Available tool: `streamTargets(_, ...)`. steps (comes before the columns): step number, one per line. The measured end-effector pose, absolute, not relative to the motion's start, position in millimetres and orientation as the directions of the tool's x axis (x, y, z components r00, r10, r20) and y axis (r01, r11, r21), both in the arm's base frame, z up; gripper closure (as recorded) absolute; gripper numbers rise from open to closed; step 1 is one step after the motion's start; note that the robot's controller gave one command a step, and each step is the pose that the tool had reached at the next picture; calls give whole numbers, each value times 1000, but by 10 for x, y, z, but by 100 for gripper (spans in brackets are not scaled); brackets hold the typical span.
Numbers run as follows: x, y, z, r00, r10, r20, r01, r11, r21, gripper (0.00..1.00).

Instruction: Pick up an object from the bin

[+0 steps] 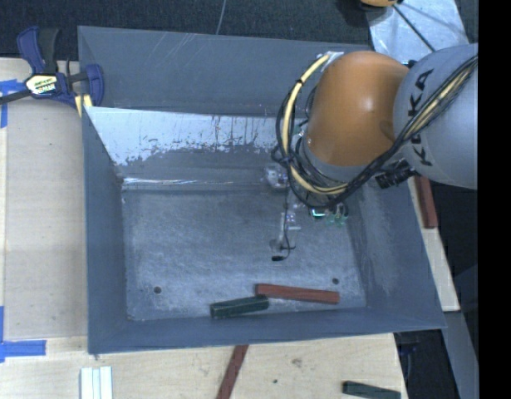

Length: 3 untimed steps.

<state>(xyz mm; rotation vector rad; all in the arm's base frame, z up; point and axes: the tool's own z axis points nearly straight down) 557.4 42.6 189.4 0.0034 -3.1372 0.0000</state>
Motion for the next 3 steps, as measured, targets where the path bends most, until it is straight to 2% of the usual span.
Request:
streamTargets(1, 5592, 426, 1936, -1000, -1, -4, -1, 1000, 0, 0)
streamTargets(2, 5366, 346, 1507, -999, -53, -10, -53, 999, 0, 0)
streamTargets(3, 5055, -111, 926, -980, -200, -5, -200, 980, 0, 0)
